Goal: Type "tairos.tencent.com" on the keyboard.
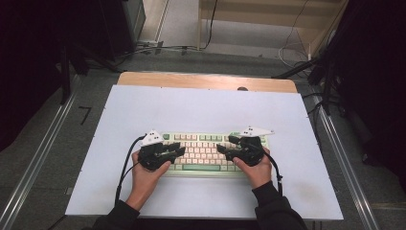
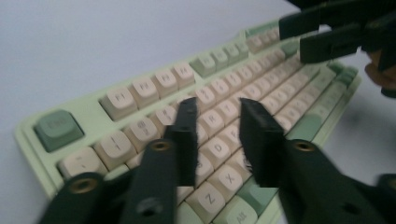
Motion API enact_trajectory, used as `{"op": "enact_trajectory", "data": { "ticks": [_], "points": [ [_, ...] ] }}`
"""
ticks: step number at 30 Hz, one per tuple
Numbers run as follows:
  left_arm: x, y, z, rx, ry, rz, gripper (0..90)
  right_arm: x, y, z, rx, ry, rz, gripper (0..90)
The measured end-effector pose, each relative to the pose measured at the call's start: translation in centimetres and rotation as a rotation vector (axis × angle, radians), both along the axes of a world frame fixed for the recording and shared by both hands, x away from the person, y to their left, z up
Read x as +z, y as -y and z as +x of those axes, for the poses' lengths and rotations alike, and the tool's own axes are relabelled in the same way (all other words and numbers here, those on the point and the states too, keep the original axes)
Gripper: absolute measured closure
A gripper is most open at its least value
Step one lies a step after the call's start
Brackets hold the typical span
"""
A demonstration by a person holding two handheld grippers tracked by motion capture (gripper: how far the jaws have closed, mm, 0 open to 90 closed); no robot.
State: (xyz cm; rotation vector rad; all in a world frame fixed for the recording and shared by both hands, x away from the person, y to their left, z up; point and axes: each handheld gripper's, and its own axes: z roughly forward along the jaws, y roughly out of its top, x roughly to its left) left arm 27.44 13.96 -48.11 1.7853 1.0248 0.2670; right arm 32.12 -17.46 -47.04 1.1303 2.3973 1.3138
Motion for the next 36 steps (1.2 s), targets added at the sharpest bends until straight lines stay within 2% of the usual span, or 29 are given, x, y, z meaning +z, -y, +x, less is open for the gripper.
{"op": "enact_trajectory", "data": {
  "ticks": [2, 5, 13, 18, 23, 33, 36],
  "points": [
    [0.0, -0.3, 0.0, 0.036, 0.007, -0.008, 47.0, 0.0, 0.0, 0.0, -0.001, 0.000, 0.001, 34.0],
    [-0.3, -0.6, 0.2, 0.071, -0.007, -0.031, 40.1, 0.1, 0.0, -0.1, -0.001, 0.002, 0.001, 34.0],
    [-0.2, -0.7, 0.2, 0.091, 0.012, -0.055, 39.8, -0.2, 0.2, 0.1, 0.003, -0.012, 0.006, 34.2],
    [-0.2, -1.0, 0.1, 0.113, 0.017, -0.053, 39.2, -0.3, 0.2, 0.3, 0.001, -0.014, 0.007, 34.4],
    [-0.2, -1.1, 0.0, 0.113, 0.015, -0.057, 38.4, -0.1, 0.2, 0.0, -0.001, -0.005, 0.013, 34.5],
    [-0.3, -1.2, 0.2, 0.134, -0.005, -0.058, 29.7, 0.0, 0.3, 0.1, -0.001, -0.004, 0.013, 34.6],
    [-0.2, -1.2, 0.1, 0.130, 0.006, -0.062, 29.5, 0.0, 0.3, 0.0, 0.000, -0.006, 0.011, 34.8]
  ]
}}
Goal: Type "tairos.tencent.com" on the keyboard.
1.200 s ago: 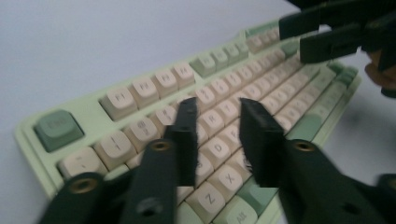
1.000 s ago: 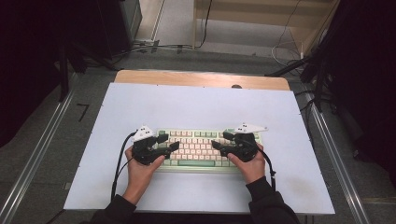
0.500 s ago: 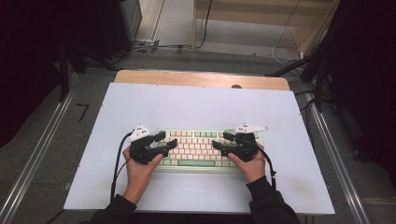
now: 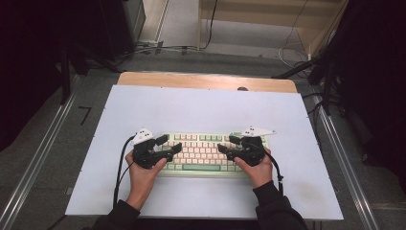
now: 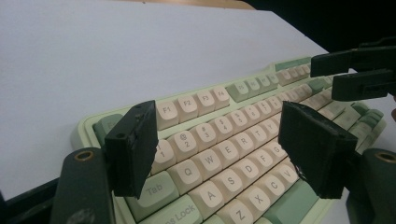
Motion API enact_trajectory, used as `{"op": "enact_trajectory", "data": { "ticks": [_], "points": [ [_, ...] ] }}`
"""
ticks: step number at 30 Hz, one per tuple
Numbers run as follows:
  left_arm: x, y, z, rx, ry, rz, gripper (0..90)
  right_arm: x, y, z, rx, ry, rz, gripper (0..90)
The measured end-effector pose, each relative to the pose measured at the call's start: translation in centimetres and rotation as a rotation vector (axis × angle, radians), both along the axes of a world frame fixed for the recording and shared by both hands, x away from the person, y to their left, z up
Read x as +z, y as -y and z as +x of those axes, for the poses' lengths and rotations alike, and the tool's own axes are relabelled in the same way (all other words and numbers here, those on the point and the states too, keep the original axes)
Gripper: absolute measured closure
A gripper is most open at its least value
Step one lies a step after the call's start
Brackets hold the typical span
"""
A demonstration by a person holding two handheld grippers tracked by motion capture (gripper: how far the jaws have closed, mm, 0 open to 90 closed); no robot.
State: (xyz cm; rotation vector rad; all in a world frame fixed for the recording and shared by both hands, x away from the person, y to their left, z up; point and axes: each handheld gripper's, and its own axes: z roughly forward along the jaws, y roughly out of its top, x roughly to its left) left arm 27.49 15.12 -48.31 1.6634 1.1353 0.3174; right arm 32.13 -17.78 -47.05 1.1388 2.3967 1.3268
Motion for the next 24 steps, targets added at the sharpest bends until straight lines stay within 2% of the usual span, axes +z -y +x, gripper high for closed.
{"op": "enact_trajectory", "data": {
  "ticks": [7, 10, 13, 16, 24],
  "points": [
    [0.0, 0.1, -0.1, 0.005, 0.012, 0.012, 29.5, 0.1, -0.1, -0.3, 0.009, 0.006, 0.006, 42.1],
    [0.0, 0.0, -0.1, 0.008, 0.011, 0.013, 29.5, 0.1, 0.0, -0.4, 0.013, 0.008, 0.010, 49.0],
    [-0.1, 0.1, -0.1, 0.008, 0.007, 0.014, 29.6, 0.2, 0.1, -0.6, 0.013, 0.021, 0.009, 64.7],
    [-0.1, 0.1, -0.1, 0.008, 0.008, 0.013, 29.6, 0.4, 0.3, -0.8, 0.026, 0.019, 0.019, 86.7],
    [-0.1, 0.0, -0.2, 0.008, 0.005, 0.016, 29.7, 0.7, 1.3, -2.3, 0.061, 0.009, 0.011, 87.7]
  ]
}}
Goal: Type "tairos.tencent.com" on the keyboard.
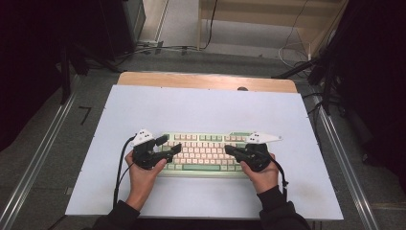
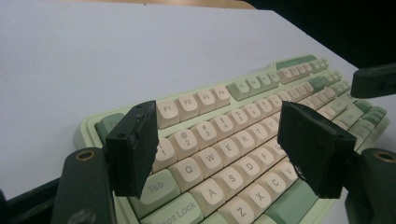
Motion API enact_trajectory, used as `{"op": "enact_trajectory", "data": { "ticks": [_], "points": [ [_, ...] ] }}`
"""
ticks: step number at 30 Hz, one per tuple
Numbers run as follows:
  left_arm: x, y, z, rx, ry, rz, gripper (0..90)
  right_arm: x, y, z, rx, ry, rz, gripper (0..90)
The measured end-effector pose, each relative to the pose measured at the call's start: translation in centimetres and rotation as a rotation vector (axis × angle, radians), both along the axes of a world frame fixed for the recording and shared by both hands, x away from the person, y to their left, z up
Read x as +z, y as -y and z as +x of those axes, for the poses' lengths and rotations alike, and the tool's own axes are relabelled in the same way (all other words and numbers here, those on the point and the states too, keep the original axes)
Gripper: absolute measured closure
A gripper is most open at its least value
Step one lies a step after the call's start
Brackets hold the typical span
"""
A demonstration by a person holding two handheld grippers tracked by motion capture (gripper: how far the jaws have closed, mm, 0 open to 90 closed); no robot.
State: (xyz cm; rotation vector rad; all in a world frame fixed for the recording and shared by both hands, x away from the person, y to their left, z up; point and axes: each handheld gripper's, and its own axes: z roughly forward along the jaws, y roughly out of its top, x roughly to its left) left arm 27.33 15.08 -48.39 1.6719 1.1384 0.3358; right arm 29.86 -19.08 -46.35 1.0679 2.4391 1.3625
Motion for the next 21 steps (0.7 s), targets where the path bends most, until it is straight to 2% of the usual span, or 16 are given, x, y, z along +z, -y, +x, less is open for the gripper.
{"op": "enact_trajectory", "data": {
  "ticks": [7, 21],
  "points": [
    [-0.1, 0.1, 0.0, -0.001, -0.003, 0.004, 29.9, -1.0, 0.4, -0.9, 0.016, -0.031, -0.046, 87.6],
    [-0.2, 0.2, 0.1, -0.005, -0.008, 0.009, 30.1, -1.9, -0.6, -0.7, 0.036, -0.048, -0.092, 87.6]
  ]
}}
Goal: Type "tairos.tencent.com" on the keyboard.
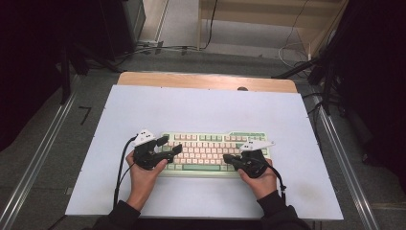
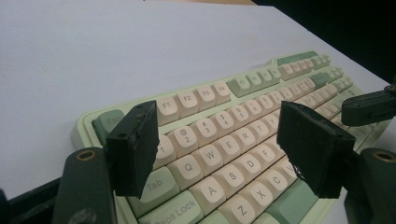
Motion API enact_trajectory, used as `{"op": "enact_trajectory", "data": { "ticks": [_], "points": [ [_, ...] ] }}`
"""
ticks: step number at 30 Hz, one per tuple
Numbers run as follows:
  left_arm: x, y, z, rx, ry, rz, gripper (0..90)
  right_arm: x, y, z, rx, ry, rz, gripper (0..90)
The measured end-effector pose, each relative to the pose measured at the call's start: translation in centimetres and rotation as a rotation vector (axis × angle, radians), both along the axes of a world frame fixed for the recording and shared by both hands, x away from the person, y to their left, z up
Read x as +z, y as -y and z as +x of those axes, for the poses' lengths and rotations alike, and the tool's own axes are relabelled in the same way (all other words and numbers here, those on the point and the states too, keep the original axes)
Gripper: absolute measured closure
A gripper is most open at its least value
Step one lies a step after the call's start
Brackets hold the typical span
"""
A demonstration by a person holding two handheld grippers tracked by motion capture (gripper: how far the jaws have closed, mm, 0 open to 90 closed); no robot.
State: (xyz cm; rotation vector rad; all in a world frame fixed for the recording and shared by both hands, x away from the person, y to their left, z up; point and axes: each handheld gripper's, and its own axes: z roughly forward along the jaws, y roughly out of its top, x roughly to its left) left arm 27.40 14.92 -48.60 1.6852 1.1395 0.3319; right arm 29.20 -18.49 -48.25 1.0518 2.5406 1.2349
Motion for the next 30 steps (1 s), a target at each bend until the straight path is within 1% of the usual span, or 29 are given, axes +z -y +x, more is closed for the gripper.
{"op": "enact_trajectory", "data": {
  "ticks": [13, 15, 17, 19, 23, 24, 25, 26, 28, 30],
  "points": [
    [0.0, 0.0, 0.0, -0.001, -0.002, 0.001, 30.1, -0.2, -0.2, 0.1, 0.008, -0.003, -0.017, 87.6],
    [-0.1, 0.0, 0.0, -0.002, -0.003, 0.000, 30.1, -0.4, -0.3, 0.1, 0.008, -0.006, -0.026, 87.5],
    [0.0, 0.0, 0.0, -0.002, -0.002, 0.000, 30.1, -0.6, -0.4, 0.2, 0.013, -0.010, -0.047, 87.6],
    [0.0, 0.0, 0.0, -0.003, -0.002, -0.001, 30.1, -0.5, -0.3, 0.3, 0.014, -0.009, -0.038, 87.6],
    [0.0, 0.0, 0.0, -0.001, -0.002, -0.001, 30.1, 0.4, 0.4, 0.1, -0.009, 0.021, 0.036, 85.0],
    [0.0, 0.0, 0.0, -0.001, -0.002, -0.002, 30.2, 0.6, 0.6, 0.1, -0.018, 0.031, 0.049, 83.3],
    [0.0, 0.0, 0.0, -0.002, -0.003, -0.001, 30.2, 0.7, 0.7, 0.2, -0.021, 0.037, 0.053, 80.3],
    [0.0, 0.0, 0.0, -0.003, -0.002, -0.001, 30.1, 0.8, 0.9, 0.2, -0.033, 0.042, 0.071, 76.0],
    [0.0, 0.1, 0.0, -0.003, -0.002, 0.000, 30.2, 0.9, 1.2, 0.3, -0.049, 0.046, 0.089, 64.3],
    [0.0, 0.1, 0.0, -0.003, -0.003, 0.001, 30.1, 0.9, 1.3, 0.5, -0.078, 0.049, 0.104, 52.2]
  ]
}}
